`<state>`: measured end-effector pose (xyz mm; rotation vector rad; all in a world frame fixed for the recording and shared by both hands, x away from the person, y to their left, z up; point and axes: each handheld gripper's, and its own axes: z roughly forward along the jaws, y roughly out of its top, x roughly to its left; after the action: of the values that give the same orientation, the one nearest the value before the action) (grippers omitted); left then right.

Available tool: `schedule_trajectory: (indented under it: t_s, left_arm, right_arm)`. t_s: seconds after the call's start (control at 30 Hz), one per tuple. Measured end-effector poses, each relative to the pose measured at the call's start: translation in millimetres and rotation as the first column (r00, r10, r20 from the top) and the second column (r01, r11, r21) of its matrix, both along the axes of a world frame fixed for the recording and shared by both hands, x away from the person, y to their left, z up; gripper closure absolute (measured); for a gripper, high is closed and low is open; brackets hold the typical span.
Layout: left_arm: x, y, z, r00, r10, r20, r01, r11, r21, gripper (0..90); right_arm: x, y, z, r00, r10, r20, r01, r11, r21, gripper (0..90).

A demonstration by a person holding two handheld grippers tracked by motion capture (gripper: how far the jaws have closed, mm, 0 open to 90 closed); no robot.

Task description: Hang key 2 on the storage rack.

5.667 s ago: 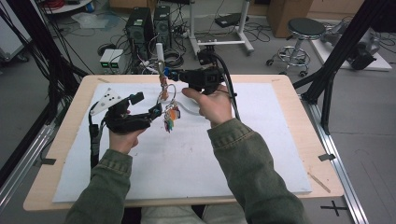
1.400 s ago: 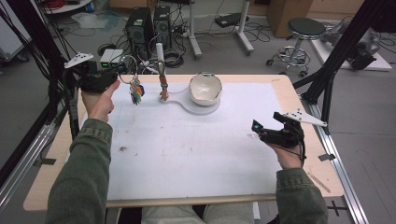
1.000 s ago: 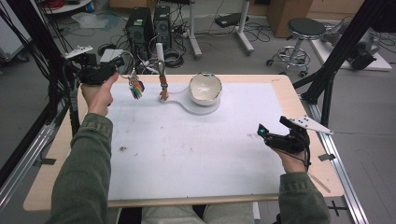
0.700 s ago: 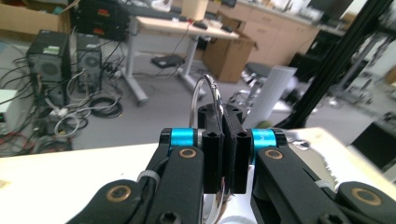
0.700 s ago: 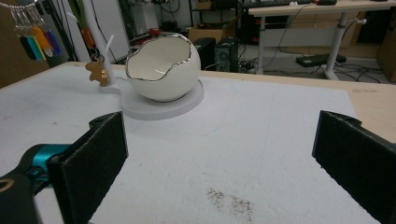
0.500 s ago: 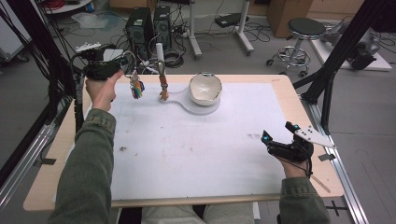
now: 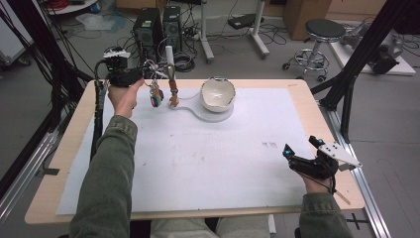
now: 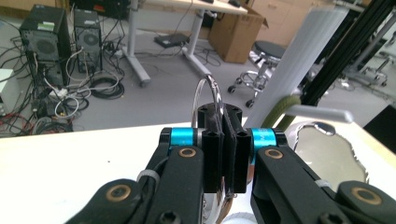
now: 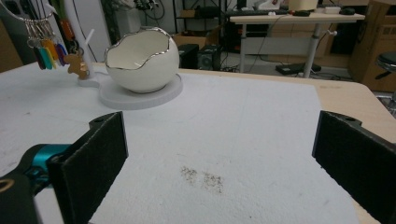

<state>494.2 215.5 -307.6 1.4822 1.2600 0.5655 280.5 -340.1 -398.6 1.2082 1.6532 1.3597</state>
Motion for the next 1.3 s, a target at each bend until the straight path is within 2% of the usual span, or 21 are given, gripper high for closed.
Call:
schedule_trajectory:
  t_s: [0.3,0.43,0.87,1.1,1.3]
  left_arm:
    - [3.7,-8.5,-7.2,0.9997,-0.022,-0.007,0.022,0.9990,0.039,86.9]
    - [4.5,-14.1,-9.6,0.9991,-0.041,-0.007,0.041,0.9982,0.043,86.9]
    - [7.0,-24.6,-14.8,0.9987,-0.045,-0.025,0.045,0.9989,0.011,86.8]
    - [7.7,-30.5,-18.1,0.9977,-0.061,-0.031,0.061,0.9980,0.018,86.7]
    - [9.7,-32.9,-21.9,0.9955,-0.075,-0.057,0.076,0.9968,0.022,86.4]
  right_arm:
    - [-0.4,-1.2,-0.5,0.9999,-0.009,0.005,0.009,0.9999,0.010,2.6]
    - [-0.5,-0.7,-0.3,0.9999,-0.011,0.006,0.011,0.9999,0.010,2.6]
    - [-0.6,-1.2,-0.8,0.9998,-0.018,0.005,0.018,0.9998,0.009,2.5]
    - [-0.1,-1.2,-0.5,0.9995,-0.030,0.007,0.030,0.9995,0.009,2.6]
    - [-0.4,-1.3,-0.4,0.9996,-0.026,0.008,0.026,0.9996,0.008,2.6]
